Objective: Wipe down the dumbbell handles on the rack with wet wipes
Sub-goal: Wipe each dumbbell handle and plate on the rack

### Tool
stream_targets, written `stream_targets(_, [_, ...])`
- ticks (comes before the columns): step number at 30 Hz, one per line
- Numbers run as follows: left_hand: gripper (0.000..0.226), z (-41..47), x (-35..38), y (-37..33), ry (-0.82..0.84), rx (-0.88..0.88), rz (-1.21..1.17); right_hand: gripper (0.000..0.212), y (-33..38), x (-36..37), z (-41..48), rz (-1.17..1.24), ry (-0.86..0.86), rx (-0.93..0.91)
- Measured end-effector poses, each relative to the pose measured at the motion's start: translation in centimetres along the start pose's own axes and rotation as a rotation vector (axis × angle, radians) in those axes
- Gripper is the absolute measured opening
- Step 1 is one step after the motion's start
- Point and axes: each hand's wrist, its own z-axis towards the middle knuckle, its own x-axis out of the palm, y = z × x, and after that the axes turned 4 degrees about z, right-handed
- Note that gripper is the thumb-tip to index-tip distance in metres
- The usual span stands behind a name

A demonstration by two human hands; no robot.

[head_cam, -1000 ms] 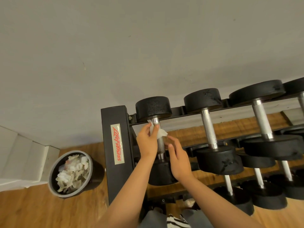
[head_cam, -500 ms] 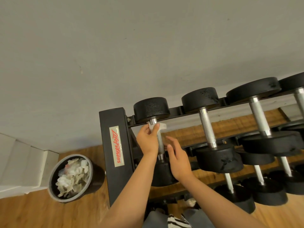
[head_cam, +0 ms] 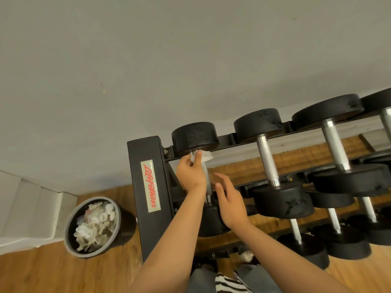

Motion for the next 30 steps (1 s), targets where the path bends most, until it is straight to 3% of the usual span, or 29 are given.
stream_targets(7, [0.019, 0.4, -1.3, 0.2, 0.041, 0.093, 0.101, 0.035, 0.1, -0.1, 0.0, 0.005, -0.001, -0.008])
stream_targets(11, [0.011, 0.4, -2.7, 0.3, 0.212, 0.101, 0.200, 0.033, 0.2, -0.1, -0.1, 0.034, -0.004, -0.025])
stream_targets(19, [0.025, -1.9, -6.7, 1.6, 0.589, 0.082, 0.575, 0.036, 0.5, -0.3, -0.2, 0.071, 0.011, -0.004])
stream_targets(25, [0.014, -2.5, -8.8, 0.8, 0.593, 0.149, 0.537, 0.038, 1.3, -1.1, -0.1, 0.136, 0.087, 0.059])
stream_targets(30, [0.017, -4.2, -9.6, 0.1, 0.518, 0.217, 0.438, 0.048, 2.5, -2.8, -0.3, 0.114, 0.187, -0.104])
